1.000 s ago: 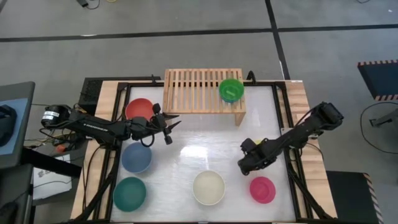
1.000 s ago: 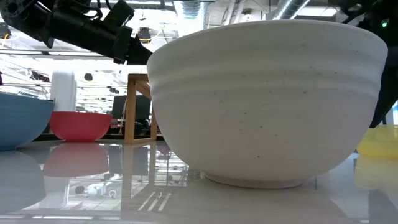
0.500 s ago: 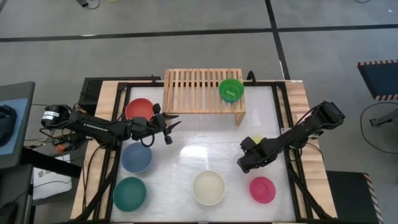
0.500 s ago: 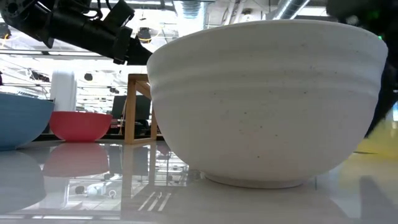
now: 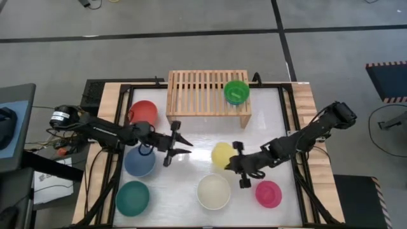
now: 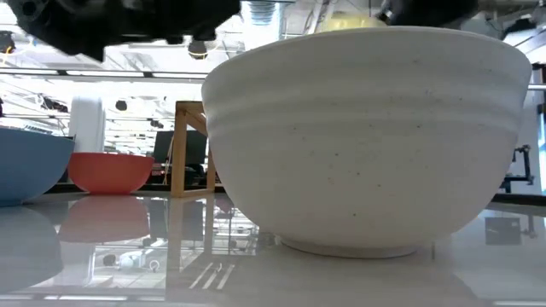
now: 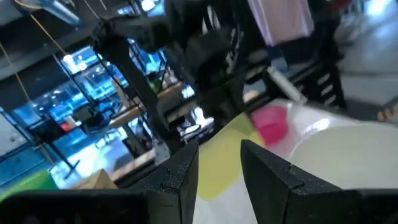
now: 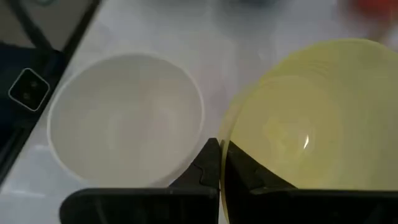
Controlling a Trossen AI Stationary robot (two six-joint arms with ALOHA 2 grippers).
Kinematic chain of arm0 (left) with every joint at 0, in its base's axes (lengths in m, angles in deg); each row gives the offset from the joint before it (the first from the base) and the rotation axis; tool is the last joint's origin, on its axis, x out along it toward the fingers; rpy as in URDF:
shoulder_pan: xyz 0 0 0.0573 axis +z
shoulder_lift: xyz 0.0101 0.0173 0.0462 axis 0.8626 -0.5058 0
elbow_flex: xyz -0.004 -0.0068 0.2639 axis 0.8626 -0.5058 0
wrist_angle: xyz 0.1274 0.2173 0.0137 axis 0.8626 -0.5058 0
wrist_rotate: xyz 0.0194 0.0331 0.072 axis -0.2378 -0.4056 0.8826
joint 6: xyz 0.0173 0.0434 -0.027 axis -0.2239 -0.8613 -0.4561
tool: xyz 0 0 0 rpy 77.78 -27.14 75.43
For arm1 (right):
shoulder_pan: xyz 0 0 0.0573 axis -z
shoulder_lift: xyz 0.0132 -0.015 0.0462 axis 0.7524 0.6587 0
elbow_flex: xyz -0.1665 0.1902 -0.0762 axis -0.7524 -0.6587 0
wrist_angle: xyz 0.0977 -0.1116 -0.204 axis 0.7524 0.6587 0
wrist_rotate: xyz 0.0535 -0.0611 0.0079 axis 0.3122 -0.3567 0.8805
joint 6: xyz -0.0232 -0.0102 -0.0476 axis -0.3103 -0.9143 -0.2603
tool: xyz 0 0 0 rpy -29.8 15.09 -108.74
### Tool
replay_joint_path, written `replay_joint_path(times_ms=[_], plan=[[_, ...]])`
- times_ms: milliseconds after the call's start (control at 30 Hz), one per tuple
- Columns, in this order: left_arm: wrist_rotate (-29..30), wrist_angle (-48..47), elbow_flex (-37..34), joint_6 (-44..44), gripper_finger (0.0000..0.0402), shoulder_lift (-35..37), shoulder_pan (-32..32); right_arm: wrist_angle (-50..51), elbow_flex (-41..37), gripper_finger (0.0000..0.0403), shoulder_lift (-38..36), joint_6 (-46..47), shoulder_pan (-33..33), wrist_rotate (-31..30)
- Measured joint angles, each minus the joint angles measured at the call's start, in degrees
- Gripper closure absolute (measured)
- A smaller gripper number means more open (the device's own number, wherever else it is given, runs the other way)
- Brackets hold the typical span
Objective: Place and stack bowls onto a shelf
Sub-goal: Stack the yellow transparent bowl on top of the green transparent bowl
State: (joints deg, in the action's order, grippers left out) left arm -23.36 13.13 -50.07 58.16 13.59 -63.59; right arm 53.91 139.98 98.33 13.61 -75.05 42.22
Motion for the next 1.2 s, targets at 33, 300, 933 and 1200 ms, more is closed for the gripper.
replay_joint_path(times_ms=[33, 300, 933, 1200], plan=[[0.6, -2.7, 1.9, -0.9, 0.0292, -1.0, -0.2, -1.2, 0.0, 0.038, 0.1, -2.9, 0.3, 0.5], [0.8, -36.0, 21.2, -8.0, 0.0292, -9.0, -0.2, 0.6, 0.0, 0.0379, 0.2, -10.6, 3.5, 3.9], [-4.2, -63.2, 45.9, -21.1, 0.0247, -23.7, -0.2, 5.0, -0.1, 0.0377, 0.2, -24.4, 3.6, 5.8], [-3.3, -70.5, 49.8, -23.2, 0.0342, -25.7, -0.2, 6.4, -0.1, 0.0376, 0.2, -24.6, 3.8, 5.6]])
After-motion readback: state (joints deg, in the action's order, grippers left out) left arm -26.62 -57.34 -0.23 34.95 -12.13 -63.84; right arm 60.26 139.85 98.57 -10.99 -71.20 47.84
